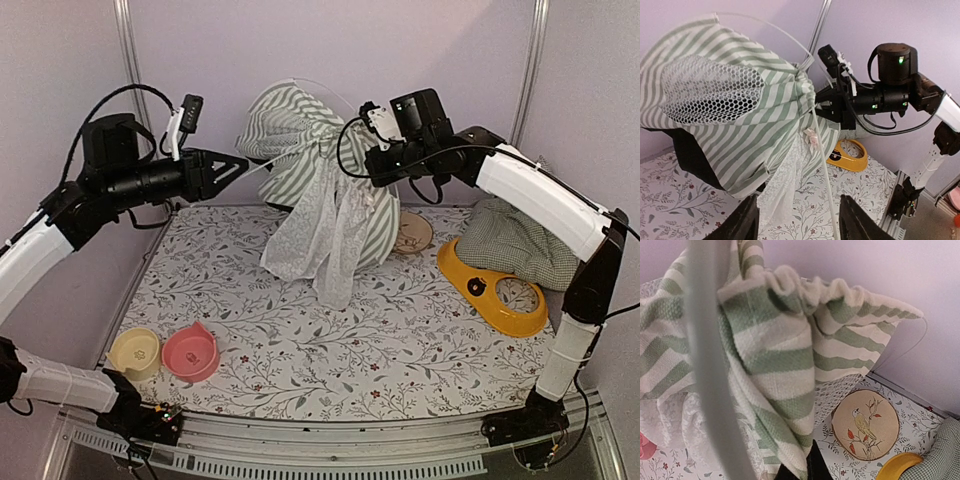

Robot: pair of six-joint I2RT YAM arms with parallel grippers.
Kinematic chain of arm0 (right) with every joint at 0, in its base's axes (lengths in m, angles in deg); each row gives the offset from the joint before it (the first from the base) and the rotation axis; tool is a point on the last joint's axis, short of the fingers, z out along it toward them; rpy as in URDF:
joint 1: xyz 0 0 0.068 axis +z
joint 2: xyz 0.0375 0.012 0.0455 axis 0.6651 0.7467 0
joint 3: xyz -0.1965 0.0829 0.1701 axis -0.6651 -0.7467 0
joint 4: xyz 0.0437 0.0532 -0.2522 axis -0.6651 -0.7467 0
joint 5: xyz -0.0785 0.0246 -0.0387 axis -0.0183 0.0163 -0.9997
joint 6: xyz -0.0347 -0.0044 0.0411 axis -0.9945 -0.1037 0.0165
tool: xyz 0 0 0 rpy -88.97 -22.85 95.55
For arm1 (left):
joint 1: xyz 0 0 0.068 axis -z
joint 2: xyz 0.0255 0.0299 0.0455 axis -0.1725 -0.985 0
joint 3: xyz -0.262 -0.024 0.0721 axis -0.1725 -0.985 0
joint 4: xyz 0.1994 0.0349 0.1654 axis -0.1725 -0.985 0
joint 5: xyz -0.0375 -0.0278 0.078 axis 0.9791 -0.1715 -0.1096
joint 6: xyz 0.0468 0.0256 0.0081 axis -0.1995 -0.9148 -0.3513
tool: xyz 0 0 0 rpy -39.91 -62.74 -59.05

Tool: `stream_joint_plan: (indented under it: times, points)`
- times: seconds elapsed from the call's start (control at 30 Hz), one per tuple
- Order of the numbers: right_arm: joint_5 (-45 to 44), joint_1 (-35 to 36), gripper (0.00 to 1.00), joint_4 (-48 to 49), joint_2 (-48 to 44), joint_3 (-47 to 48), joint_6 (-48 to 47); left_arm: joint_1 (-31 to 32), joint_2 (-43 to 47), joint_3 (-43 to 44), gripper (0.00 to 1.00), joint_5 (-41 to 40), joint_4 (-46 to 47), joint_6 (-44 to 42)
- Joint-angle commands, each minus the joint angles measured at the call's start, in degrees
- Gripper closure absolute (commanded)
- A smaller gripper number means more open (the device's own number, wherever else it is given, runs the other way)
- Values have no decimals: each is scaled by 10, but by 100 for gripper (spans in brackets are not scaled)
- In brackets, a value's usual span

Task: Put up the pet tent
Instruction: Pick up the tent, then pick up the tent fabric from the tent.

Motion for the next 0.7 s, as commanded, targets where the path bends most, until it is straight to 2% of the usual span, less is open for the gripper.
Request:
stream_joint_plan:
  times: [0.0,0.13,0.2,0.3,0.33,0.4,0.47,0.6,0.67]
  points:
    - [-74,-18,100,-26,30,20,22,-2,86,24,42,-99,5,-52]
    - [-80,-30,100,-25,23,5,29,-12,123,15,42,-180,-7,-67]
    - [-84,-41,100,-30,24,4,34,-14,145,-5,44,-169,16,-59]
    - [-77,-53,100,-42,31,14,44,-13,217,-72,45,-81,99,-54]
    - [-67,-56,100,-42,30,16,46,-13,232,-86,45,-73,102,-56]
    - [-35,-63,100,-40,28,21,49,-14,248,-107,46,-106,76,-59]
    - [-20,-68,100,-36,24,20,49,-16,261,-173,46,-154,83,-40]
    - [15,-77,100,-36,10,13,48,-62,246,-292,46,-105,203,35]
    - [38,-84,100,-31,-7,-1,53,-135,221,-352,46,-33,310,83]
